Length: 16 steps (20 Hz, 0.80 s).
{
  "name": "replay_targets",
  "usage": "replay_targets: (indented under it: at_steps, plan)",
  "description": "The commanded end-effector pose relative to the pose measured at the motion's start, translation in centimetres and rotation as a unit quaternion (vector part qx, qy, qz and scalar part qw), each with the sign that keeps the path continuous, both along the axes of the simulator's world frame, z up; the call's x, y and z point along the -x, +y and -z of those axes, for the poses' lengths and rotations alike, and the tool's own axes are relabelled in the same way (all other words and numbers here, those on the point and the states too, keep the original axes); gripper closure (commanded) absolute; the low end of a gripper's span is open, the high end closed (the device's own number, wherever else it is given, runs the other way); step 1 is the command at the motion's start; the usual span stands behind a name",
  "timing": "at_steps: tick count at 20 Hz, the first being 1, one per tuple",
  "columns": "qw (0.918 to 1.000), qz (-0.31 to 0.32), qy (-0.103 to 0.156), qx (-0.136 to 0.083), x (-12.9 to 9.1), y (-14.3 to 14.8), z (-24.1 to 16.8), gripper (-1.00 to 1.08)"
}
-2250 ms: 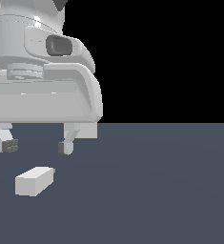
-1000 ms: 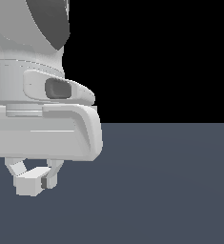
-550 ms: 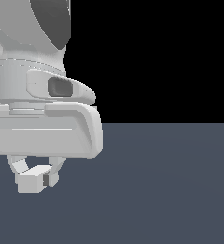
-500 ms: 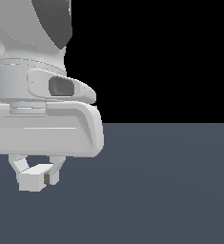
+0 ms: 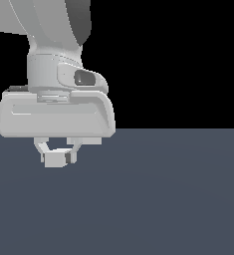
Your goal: Plug the charger into the wall socket.
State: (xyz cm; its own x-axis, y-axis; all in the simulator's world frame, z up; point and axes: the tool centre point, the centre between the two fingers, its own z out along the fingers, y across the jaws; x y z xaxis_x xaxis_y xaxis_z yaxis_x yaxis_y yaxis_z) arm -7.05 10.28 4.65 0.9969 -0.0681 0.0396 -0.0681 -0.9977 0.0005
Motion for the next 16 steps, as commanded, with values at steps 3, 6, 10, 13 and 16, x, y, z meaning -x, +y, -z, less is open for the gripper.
replay_targets:
  at_steps: [3,6,10,13,16]
  plan:
    - [0.9998,-0.019,0.0,0.0,-2.8,-0.5,-2.2,1.08]
    - [0.9996,-0.03,0.0,0.0,-4.5,-0.8,-3.4,1.08]
    - [0.9992,-0.04,0.0,0.0,-6.1,-0.9,-4.5,1.08]
    - [0.999,-0.045,0.0,0.0,-6.9,-1.0,-5.0,1.08]
    - [0.9988,-0.048,0.0,0.0,-7.3,-1.0,-5.3,1.08]
